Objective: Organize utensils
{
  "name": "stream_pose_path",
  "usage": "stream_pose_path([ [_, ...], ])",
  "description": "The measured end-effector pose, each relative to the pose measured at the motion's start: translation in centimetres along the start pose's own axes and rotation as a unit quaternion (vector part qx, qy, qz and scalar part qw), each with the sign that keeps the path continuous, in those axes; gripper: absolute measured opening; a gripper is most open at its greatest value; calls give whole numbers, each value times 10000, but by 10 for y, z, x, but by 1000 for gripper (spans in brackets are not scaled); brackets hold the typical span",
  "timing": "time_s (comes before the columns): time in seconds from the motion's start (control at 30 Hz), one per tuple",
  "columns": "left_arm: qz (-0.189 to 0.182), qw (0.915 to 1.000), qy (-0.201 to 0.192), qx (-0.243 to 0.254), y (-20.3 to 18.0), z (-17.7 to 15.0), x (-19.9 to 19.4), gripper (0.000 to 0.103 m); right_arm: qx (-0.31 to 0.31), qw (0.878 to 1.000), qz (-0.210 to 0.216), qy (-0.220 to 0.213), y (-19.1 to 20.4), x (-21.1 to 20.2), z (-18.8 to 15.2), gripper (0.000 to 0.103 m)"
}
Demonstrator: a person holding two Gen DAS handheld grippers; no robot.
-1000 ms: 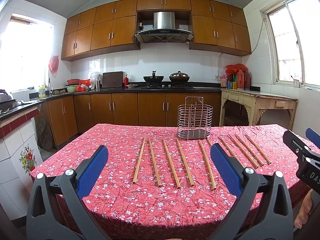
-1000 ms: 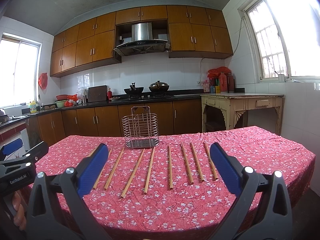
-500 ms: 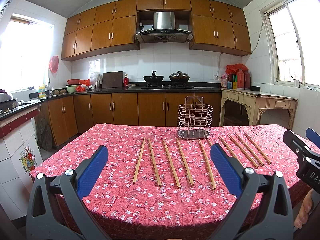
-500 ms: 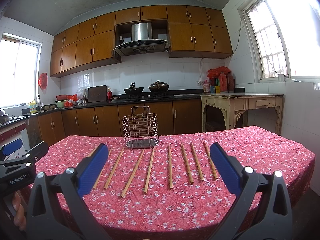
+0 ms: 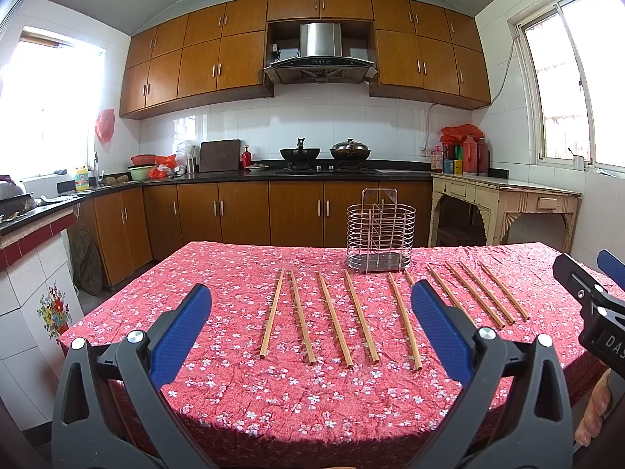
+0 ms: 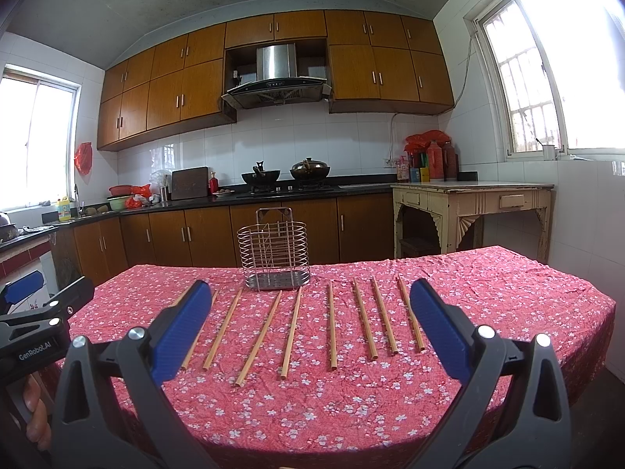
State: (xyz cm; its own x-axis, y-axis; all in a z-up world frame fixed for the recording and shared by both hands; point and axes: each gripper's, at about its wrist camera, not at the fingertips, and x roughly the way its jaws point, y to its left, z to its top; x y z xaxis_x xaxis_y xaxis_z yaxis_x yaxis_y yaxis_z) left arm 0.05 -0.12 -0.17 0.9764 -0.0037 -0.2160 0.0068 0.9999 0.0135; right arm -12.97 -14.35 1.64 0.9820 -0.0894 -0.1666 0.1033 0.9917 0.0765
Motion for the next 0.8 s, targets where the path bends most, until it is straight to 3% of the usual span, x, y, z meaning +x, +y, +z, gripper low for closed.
stream_pose_path([
  [0.8, 56, 9999, 140, -71, 4, -4, 9, 101, 39, 9998, -92, 164, -5, 12, -5, 99],
])
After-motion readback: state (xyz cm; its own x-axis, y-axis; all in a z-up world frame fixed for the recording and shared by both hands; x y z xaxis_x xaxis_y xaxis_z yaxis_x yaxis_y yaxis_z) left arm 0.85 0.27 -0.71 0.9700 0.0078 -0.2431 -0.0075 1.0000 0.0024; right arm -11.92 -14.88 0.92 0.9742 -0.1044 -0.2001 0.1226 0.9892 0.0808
